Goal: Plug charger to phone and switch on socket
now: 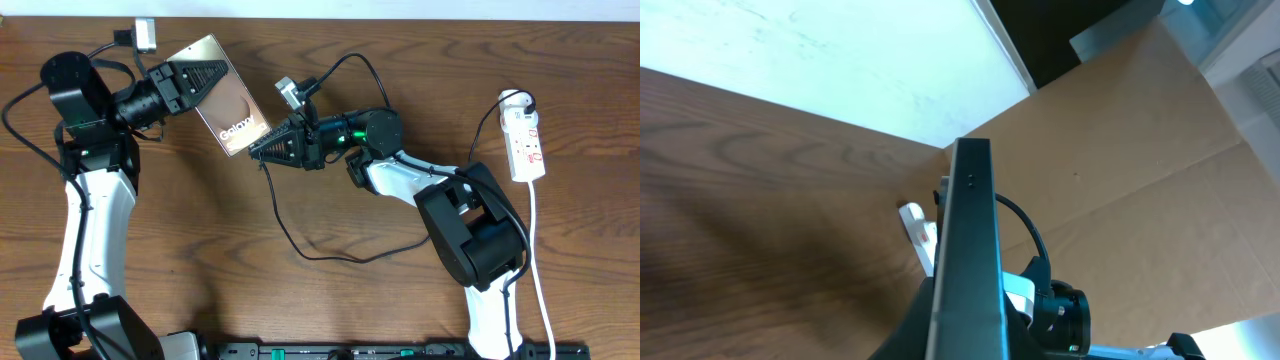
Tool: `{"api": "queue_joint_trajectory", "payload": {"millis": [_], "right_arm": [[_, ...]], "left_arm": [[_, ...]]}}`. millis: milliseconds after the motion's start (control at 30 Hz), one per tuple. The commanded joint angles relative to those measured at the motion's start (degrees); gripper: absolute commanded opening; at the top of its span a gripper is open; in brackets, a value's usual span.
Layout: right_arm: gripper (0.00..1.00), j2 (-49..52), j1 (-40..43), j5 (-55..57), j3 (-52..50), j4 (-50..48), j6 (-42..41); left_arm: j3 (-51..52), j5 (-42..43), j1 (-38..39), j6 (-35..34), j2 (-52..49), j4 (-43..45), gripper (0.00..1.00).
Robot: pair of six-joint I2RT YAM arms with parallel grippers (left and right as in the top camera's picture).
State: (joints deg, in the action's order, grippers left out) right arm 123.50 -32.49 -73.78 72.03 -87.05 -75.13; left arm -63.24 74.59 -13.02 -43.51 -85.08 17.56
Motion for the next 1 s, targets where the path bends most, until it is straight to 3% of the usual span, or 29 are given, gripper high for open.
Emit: {"api": "queue_joint_trajectory", "payload": {"millis": [0,167,333,367,400,433,800,967], "right_arm": [[0.19,-0.39,0.15,8.66,1.46,-0.35,1.53],[0.29,-0.39,0.15,8.09,1.46,-0.35,1.53],[0.44,-0.39,0.15,7.34,1.44,-0.35,1.53],[0.54,-0.39,0.15,7.21,1.44,-0.35,1.51],[0.89,-0.39,0.15,7.15,1.44,-0.35,1.51],[0.99,-0.39,0.15,7.13,1.44,-0.33,1.51],[0.99,-0.39,2.58,5.64,1.44,-0.26,1.44],[0.99,-0.39,5.70,5.49,1.44,11.56,2.25]], "left_arm": [[-0.35,5.51,0.98,-0.24,-0.13,-0.70,0.07],[-0.35,5.33,0.98,-0.24,-0.13,-0.70,0.08],[-0.35,4.96,0.87,-0.24,-0.13,-0.70,0.08],[-0.35,4.66,0.83,-0.24,-0.13,-0.70,0.08],[-0.35,4.37,0.83,-0.24,-0.13,-0.70,0.08],[-0.35,4.24,0.83,-0.24,-0.13,-0.70,0.07],[-0.35,6.25,-4.90,-1.64,-0.13,-0.72,0.08],[-0.35,8.48,-8.15,-2.67,-0.13,-0.70,0.07]]}}
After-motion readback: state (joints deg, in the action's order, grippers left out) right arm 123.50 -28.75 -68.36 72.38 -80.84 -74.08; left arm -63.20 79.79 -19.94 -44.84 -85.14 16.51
